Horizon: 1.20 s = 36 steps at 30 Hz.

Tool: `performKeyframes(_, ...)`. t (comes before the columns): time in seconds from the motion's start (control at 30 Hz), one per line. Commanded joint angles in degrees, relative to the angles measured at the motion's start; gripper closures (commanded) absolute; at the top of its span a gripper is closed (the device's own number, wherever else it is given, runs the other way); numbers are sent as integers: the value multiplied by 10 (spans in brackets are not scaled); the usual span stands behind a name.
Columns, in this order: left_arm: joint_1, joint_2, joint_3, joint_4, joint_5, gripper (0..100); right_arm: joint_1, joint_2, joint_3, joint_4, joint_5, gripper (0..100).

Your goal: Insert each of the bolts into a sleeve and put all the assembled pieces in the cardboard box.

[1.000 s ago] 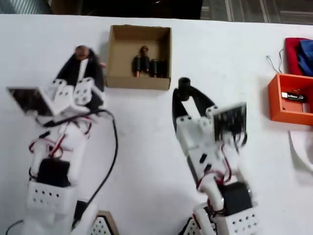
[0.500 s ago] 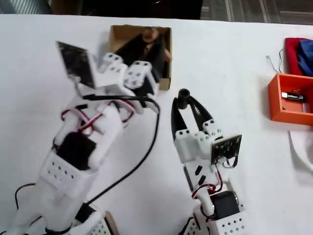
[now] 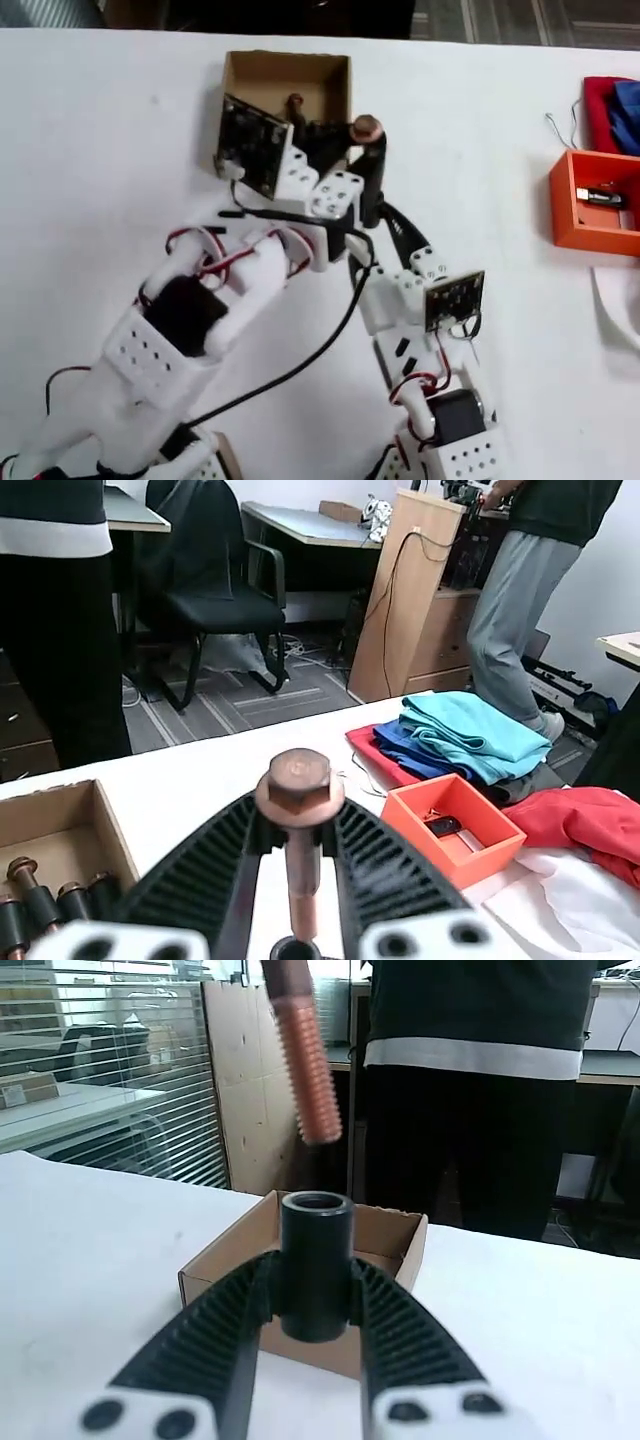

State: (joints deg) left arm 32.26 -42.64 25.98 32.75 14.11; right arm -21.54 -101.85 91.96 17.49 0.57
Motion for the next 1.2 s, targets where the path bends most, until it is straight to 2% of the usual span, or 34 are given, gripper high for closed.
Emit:
performKeyframes(0.0, 5, 0, -19, 1, -4, 973, 0, -10, -6, -18, 3, 978)
performKeyframes(0.1, 5, 0, 4, -1, -5, 973, 0, -11, -8, -18, 8, 978)
performKeyframes(0.27, 4, 0, 15, -3, -4, 973, 0, -11, -8, -41, 68, 978)
performKeyframes(0.67, 4, 1, 22, 2, -4, 973, 0, -11, -7, -51, 69, 978)
performKeyframes(0.9, 6, -1, 110, -3, -4, 973, 0, -11, -7, -50, 69, 978)
performKeyframes(1.17, 4, -4, 90, 2, -7, 964, 0, -11, -7, -50, 70, 978)
